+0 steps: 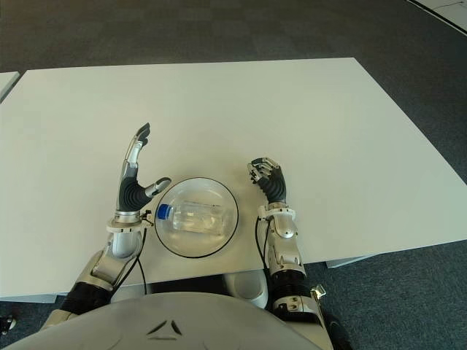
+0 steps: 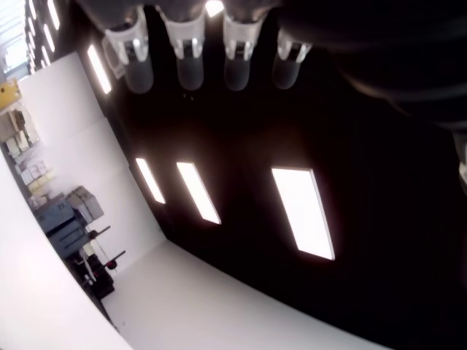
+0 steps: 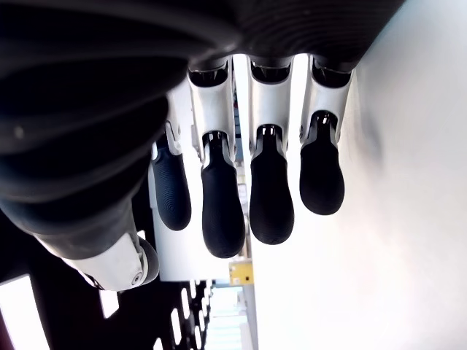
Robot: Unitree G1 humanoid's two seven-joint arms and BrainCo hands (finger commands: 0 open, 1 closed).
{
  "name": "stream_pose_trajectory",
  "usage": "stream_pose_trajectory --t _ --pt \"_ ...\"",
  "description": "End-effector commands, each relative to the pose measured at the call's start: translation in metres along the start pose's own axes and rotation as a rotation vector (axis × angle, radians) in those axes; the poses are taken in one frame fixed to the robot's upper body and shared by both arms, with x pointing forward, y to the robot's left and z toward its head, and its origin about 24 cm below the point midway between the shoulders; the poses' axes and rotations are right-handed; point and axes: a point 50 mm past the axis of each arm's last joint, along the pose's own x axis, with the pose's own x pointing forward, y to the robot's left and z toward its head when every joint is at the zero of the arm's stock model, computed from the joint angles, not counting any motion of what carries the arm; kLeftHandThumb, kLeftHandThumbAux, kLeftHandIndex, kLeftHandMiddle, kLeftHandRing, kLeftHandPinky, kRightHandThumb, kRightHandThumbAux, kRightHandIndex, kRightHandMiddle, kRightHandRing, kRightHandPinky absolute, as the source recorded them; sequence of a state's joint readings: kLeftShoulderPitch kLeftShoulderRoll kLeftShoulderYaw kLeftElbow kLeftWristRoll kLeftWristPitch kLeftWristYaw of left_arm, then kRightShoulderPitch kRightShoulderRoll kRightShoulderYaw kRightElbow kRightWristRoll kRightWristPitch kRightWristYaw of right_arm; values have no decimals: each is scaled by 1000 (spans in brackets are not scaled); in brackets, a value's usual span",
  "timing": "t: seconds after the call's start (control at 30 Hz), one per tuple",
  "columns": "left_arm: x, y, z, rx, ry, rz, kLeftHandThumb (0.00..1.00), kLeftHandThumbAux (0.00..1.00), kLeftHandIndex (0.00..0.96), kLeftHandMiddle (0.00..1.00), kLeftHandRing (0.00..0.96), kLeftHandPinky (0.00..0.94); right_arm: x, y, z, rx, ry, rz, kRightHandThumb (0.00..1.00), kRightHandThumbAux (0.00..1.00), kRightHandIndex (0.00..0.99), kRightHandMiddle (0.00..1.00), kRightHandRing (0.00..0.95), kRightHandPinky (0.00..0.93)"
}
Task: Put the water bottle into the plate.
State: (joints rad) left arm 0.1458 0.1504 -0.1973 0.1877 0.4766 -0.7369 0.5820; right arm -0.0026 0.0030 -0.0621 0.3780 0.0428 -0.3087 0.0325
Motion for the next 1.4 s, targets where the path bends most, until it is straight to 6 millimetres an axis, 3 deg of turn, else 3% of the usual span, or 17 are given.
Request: stream_pose_trajectory --t 0.03,0.27,0.47,0.57,0.7,1.0,1.4 --pt "-6 6 -6 -48 47 63 46 290 0 0 0 0 -6 -2 -11 15 54 -6 708 725 437 659 656 664" --pt "-17 8 -11 -194 129 140 63 312 0 0 0 23 -6 -1 -10 10 50 -8 708 725 437 661 659 671" --pt "-22 7 -17 -297 270 214 116 407 0 0 5 176 -6 -2 -9 7 52 -8 708 725 437 664 660 670" --pt "-24 7 -21 -285 329 229 118 456 0 8 27 198 -6 -2 -9 7 52 -7 708 725 437 665 661 672" --pt "-36 10 -36 -241 453 245 145 553 140 171 194 317 -7 -3 -8 3 49 -6 708 725 437 667 664 679" --pt "-49 13 -55 -151 533 249 108 681 326 355 403 469 -7 -4 -7 -3 44 -11 708 725 437 665 666 678" --pt "-49 11 -65 -82 615 235 87 829 484 525 526 552 -6 -4 -6 -4 54 -8 707 725 438 670 666 673"
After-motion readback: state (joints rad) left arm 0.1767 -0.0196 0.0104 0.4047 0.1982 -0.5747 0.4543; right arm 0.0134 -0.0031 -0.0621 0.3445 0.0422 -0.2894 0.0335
